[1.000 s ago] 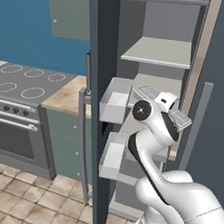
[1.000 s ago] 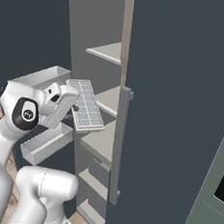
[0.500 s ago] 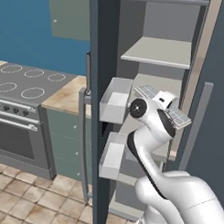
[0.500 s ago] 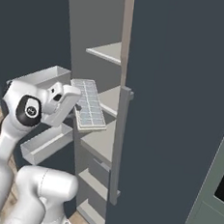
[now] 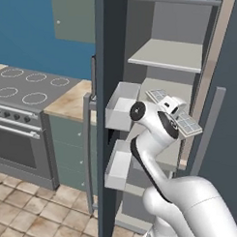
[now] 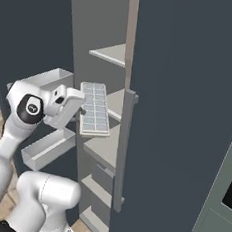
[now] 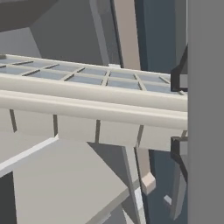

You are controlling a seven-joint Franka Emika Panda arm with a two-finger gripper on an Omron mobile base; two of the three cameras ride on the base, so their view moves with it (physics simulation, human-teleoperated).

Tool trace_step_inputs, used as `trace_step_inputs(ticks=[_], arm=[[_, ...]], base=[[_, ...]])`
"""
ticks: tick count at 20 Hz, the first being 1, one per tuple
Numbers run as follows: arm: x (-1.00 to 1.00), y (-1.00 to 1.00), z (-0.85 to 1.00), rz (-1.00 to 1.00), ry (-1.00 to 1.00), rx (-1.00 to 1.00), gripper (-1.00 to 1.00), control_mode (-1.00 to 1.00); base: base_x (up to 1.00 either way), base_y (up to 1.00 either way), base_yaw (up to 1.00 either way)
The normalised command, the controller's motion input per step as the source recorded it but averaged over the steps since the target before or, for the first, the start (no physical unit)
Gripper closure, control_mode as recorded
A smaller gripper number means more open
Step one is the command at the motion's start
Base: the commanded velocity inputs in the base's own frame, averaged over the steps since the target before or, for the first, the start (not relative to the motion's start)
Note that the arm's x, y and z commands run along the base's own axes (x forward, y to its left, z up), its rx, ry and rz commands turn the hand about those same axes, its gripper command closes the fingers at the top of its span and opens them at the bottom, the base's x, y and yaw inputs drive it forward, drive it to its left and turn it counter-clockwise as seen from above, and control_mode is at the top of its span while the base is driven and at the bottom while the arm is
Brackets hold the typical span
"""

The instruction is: The ice cube tray has been filled with water. Take the tray and place it in the freezer to make ice. Close the freezer door after placing the tray.

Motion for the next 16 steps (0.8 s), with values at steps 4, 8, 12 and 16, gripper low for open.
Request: trace_step_inputs(ticks=[4,8,12,16], arm=[[0.11,0.0,0.0,-0.03,-0.01,0.0,1.0,-1.0],[0.14,0.0,0.0,0.0,-0.03,0.0,1.0,-1.0],[0.21,0.0,0.0,0.0,-0.04,0.0,1.0,-1.0],[0.26,0.0,0.0,0.0,-0.03,0.0,1.0,-1.0]], base=[[0.0,0.0,0.0],[0.0,0.0,0.0],[0.0,0.0,0.0],[0.0,0.0,0.0]])
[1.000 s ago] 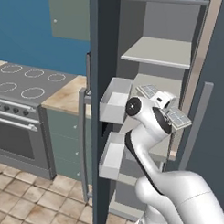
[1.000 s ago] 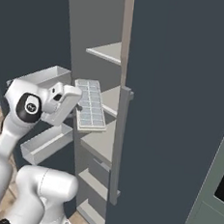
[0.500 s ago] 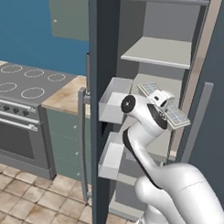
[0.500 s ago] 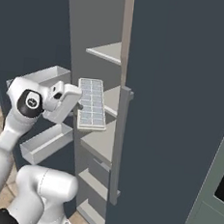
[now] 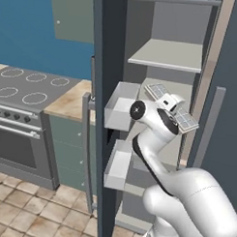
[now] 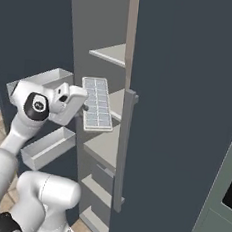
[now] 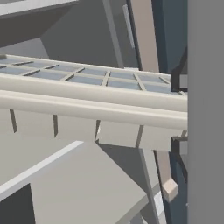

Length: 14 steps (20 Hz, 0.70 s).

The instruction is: The ice cube tray has been filled with water. Take the tray and place it in the freezer to make ice. Close the freezer door after placing the tray.

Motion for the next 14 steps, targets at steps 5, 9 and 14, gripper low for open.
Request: trace_step_inputs(ticks=[5,9,14], arm=[[0.26,0.0,0.0,0.0,-0.02,0.0,1.0,-1.0],[0.26,0.0,0.0,0.0,-0.03,0.0,1.0,-1.0],[0.28,0.0,0.0,0.0,-0.01,0.0,1.0,-1.0]], base=[[0.0,0.0,0.0],[0.0,0.0,0.0],[0.0,0.0,0.0]])
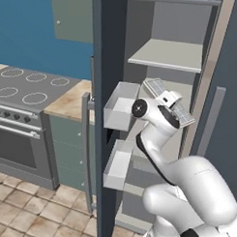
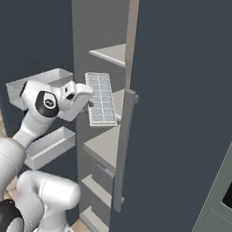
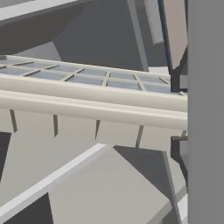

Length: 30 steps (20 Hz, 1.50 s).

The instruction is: The ice cube tray has been filled with water. Take the tray and place it in the freezer to make ice. Close the freezer door after placing the tray.

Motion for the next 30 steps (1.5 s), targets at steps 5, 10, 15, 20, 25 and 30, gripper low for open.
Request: trace_step_inputs(ticks=[5,10,15,20,25,30], arm=[[0.31,0.0,0.0,-0.02,0.0,0.0,1.0,-1.0],[0.34,0.0,0.0,-0.03,0.0,0.0,1.0,-1.0],[0.38,0.0,-0.09,0.0,0.0,-0.03,1.0,-1.0],[0.41,0.0,-0.1,0.0,0.0,-0.01,1.0,-1.0],[0.39,0.0,-0.08,0.0,0.0,0.0,1.0,-1.0],[0.31,-0.02,-0.14,0.0,0.0,-0.03,1.0,-1.0]], base=[[0.0,0.0,0.0],[0.0,0.0,0.0],[0.0,0.0,0.0],[0.0,0.0,0.0],[0.0,0.0,0.0],[0.0,0.0,0.0]])
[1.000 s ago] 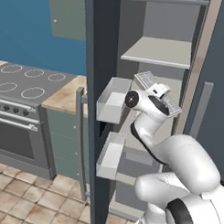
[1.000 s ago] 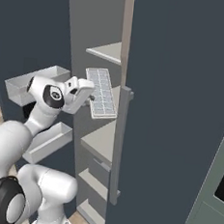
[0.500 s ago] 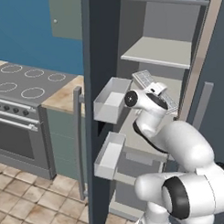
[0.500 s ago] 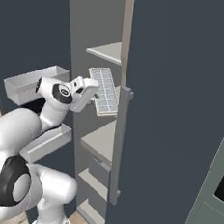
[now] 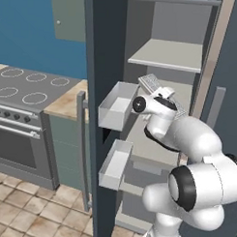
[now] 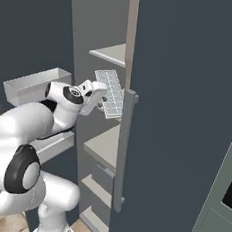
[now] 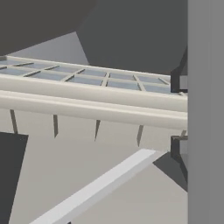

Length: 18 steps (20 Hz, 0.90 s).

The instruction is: The ice cube tray has been filled with water. Take the tray and place it in the freezer to make ice. Close the freezer door after placing the tray.

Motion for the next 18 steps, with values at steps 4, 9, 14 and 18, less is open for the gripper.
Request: trace_step_inputs(ticks=[4,9,14,18], arm=[[0.31,-0.06,-0.17,0.0,0.0,-0.05,1.0,-1.0],[0.31,-0.13,-0.18,0.0,0.0,-0.04,1.0,-1.0],[0.26,-0.19,-0.18,0.0,0.0,-0.03,1.0,-1.0],[0.23,-0.21,-0.15,0.0,0.0,-0.01,1.0,-1.0]], base=[[0.0,0.0,0.0],[0.0,0.0,0.0],[0.0,0.0,0.0],[0.0,0.0,0.0]])
